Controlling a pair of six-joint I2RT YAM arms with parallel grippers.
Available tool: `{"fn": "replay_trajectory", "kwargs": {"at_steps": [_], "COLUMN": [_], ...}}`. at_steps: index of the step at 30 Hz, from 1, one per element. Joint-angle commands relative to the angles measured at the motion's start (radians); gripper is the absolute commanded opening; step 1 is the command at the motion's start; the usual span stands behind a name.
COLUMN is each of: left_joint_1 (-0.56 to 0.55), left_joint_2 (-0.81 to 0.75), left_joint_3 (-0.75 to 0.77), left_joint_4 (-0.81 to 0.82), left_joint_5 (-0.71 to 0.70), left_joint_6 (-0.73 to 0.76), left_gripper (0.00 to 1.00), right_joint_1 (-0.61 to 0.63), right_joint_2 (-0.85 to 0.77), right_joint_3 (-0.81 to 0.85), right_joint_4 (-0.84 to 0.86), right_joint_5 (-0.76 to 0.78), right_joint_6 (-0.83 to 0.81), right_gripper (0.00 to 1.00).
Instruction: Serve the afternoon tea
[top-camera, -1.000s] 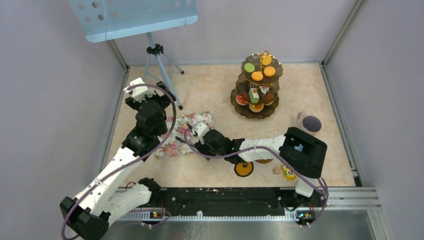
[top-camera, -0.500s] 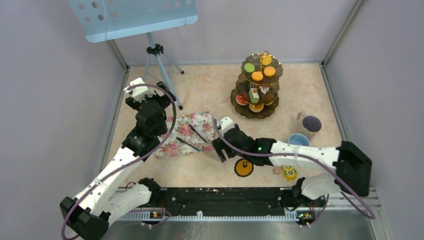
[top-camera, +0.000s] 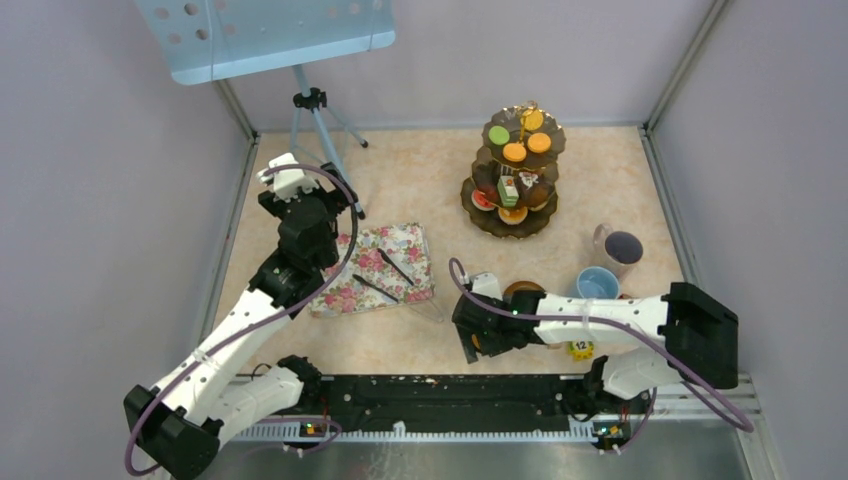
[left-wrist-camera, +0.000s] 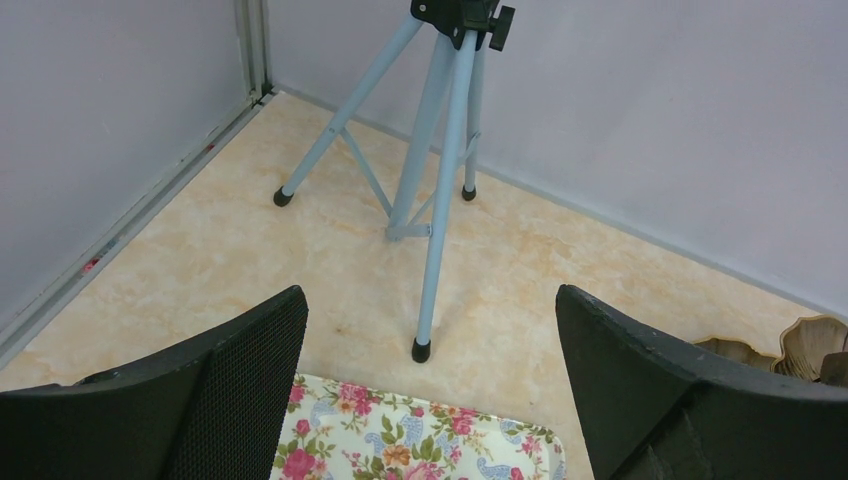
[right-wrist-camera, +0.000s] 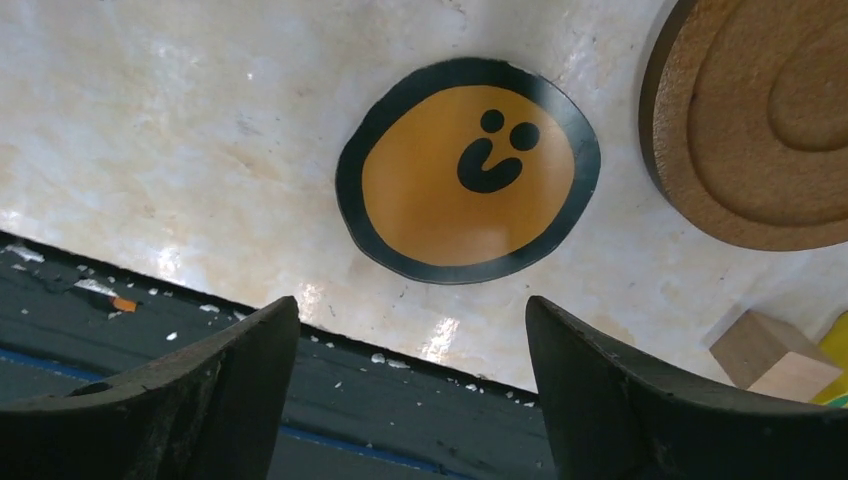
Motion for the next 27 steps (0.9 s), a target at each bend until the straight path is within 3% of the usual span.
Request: {"fn": "replay_trajectory", "kwargs": {"at_steps": [1, 10, 19, 27], "left_joint_1": [0.000, 0.000, -0.001, 0.001], "left_joint_2": [-0.003, -0.006, -0.008, -0.012], "left_joint_3": [0.026, 0.025, 0.024, 0.024], "left_joint_4": [0.010, 0.013, 0.015, 0.015], "left_joint_5": [0.011, 0.000, 0.001, 0.005], "left_joint_6": [-0.012, -0.006, -0.005, -0.006], "left_gripper": [0.99, 0.99, 0.99, 0.99], "right_joint_1": [0.011, -0.025, -0.180, -0.296], "right_joint_2": [0.036, 0.116, 0.109, 0.290], "right_joint_3": [-0.041, -0.092, -0.180, -0.058], "right_joint_4": [0.027, 0.143, 0.431, 0.576], "right_joint_5": [-0.025, 0.048, 0.061, 0.115], "right_joint_6": [0.098, 0.080, -0.035, -0.197], "right_gripper": [0.82, 0.80, 0.66, 0.66]}}
